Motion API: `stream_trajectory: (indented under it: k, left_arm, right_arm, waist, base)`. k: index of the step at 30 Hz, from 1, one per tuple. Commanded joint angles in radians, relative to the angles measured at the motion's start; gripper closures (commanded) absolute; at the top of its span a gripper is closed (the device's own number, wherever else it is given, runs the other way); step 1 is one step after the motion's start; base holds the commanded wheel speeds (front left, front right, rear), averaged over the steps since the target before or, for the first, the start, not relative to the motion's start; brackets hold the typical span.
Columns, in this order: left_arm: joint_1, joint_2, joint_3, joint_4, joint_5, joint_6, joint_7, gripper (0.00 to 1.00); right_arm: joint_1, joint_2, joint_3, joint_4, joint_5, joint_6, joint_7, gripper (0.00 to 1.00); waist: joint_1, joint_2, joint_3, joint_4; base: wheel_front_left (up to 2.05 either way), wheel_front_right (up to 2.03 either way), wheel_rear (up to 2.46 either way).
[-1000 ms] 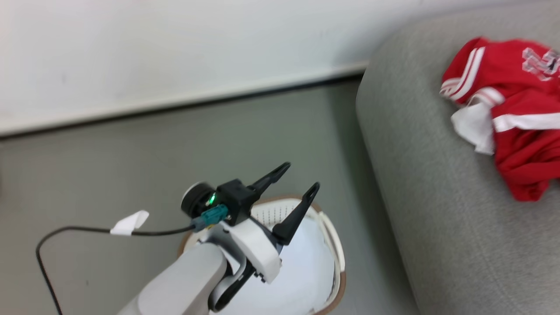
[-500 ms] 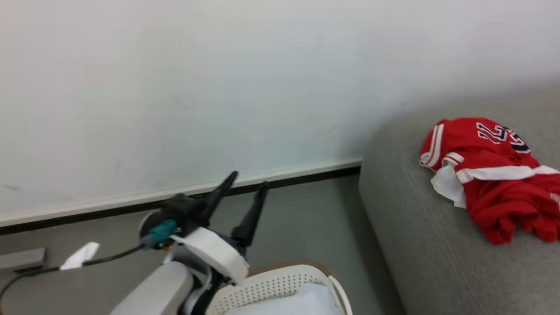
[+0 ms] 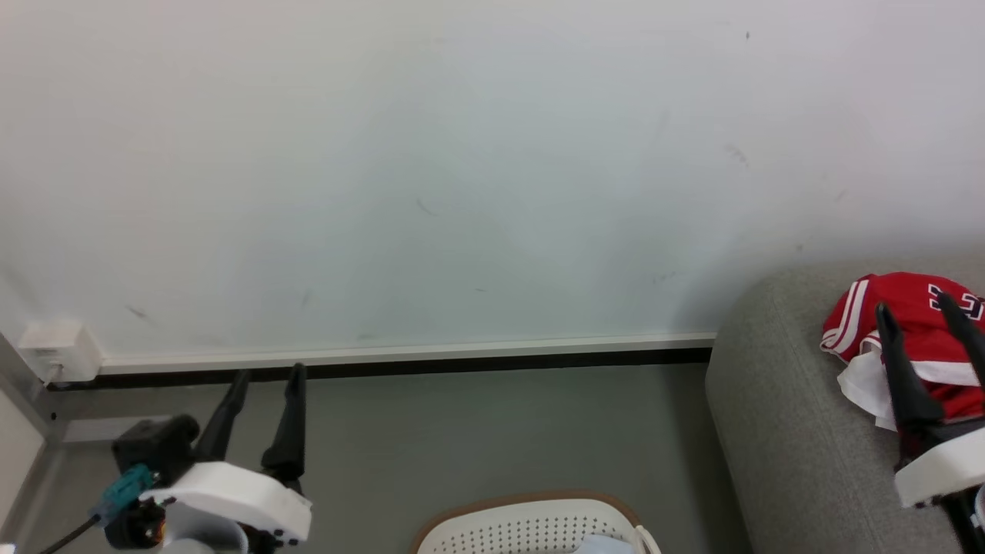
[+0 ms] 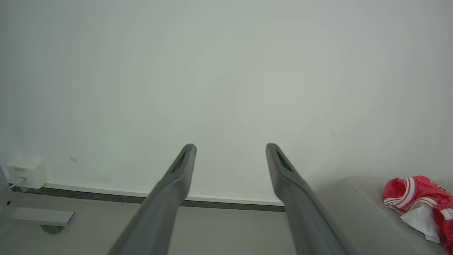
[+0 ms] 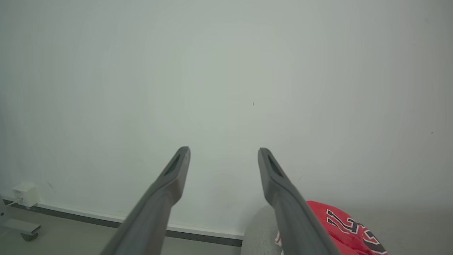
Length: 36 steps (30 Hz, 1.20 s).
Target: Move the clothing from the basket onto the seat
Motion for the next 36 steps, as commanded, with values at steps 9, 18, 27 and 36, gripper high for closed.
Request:
stream_trajectory:
  k: [9,18,27,36]
  left_arm:
    - [0.168,-0.107,0.195,-0.008,0.124,-0.019,0.000,0.00]
    - [0.261,-0.222,0.321,0.010,0.303,-0.107,0.000,0.00]
    - [0.259,-0.277,0.404,0.030,0.396,-0.172,0.000,0.00]
    - [0.244,-0.305,0.450,0.041,0.448,-0.208,0.000,0.00]
  right_arm:
    - [0.187,0.196,-0.029,0.119,-0.120,-0.002,-0.209,0.00]
    - [0.248,0.269,0.004,0.109,-0.215,-0.002,-0.229,0.00]
    - [0.229,0.269,0.021,0.103,-0.235,-0.002,-0.229,0.00]
    - [0.215,0.268,0.029,0.093,-0.223,-0.002,-0.229,0.00]
  waist:
    - [0.0002,0.0000,-0.012,0.041]
    - [0.0002,0.0000,-0.009,0.017]
    - [0.0002,0.0000,-0.006,0.005]
    - [0.0002,0.0000,-0.004,0.001]
  base:
    - [0.00,0.00,0.00]
    - [0.00,0.00,0.00]
    - [0.00,0.00,0.00]
    - [0.00,0.00,0.00]
